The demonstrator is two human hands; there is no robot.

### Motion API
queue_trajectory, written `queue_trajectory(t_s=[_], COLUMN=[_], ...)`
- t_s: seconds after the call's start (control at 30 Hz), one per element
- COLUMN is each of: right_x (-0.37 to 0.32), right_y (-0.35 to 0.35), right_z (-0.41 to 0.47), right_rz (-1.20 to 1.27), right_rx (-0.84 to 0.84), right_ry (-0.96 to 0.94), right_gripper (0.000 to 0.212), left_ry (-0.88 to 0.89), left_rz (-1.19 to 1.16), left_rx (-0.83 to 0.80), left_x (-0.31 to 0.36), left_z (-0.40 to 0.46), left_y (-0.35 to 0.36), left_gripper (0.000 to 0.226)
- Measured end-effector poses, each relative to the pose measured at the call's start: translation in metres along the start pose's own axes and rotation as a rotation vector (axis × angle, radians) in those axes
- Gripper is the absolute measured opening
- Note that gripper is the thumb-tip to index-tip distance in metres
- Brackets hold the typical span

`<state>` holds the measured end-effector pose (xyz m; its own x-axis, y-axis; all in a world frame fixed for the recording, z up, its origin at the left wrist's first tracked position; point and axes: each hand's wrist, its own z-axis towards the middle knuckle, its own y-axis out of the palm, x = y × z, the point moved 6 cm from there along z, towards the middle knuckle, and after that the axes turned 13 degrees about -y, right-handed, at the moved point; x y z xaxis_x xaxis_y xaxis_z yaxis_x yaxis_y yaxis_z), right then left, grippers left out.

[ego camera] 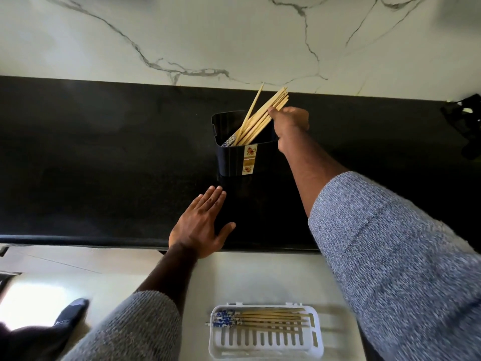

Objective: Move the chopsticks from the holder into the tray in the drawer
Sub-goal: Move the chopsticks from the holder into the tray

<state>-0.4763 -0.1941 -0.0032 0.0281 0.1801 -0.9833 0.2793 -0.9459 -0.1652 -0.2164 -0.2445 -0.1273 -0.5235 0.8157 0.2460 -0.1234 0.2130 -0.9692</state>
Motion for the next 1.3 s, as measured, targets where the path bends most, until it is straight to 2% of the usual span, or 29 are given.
queue_trajectory(t_s=[0.17, 0.3, 0.43, 0.77, 0.97, 1.13, 1.3], right_x=[-0.003, -0.007, -0.01, 0.022, 0.082, 0.162, 0.251], right_y=[-0.009, -0.024, -0.042, -0.105, -0.139, -0.169, -0.188], right_z=[-0.004, -0.009, -0.014, -0.065, -0.123, -0.186, -0.271], right_rz=[0.055, 0.11, 0.222, 0.58, 0.688, 0.562, 0.443], right_rx=[0.015, 0.092, 0.173, 0.326, 0.337, 0.299, 0.431], right_ry=[-0.027, -0.109, -0.151, 0.005, 0.091, 0.131, 0.273], right_gripper=[0.02, 0.023, 0.016, 0.011, 0.006, 0.012, 0.012], left_ry=[-0.001, -0.005, -0.008, -0.03, -0.039, -0.033, -0.043], left_rz=[-0.003, 0.004, -0.011, -0.009, -0.016, -0.019, -0.013], left_rx=[-0.012, -0.028, -0.026, 0.002, 0.007, 0.011, 0.014], left_x=[-0.001, -0.001, 0.0, -0.001, 0.0, 0.001, 0.002], left_z=[0.001, 0.001, 0.001, 0.001, 0.001, -0.001, -0.001], left_y=[0.002, 0.003, 0.002, 0.003, 0.001, 0.001, 0.0], left_gripper=[0.082, 0.084, 0.083, 0.085, 0.085, 0.084, 0.078])
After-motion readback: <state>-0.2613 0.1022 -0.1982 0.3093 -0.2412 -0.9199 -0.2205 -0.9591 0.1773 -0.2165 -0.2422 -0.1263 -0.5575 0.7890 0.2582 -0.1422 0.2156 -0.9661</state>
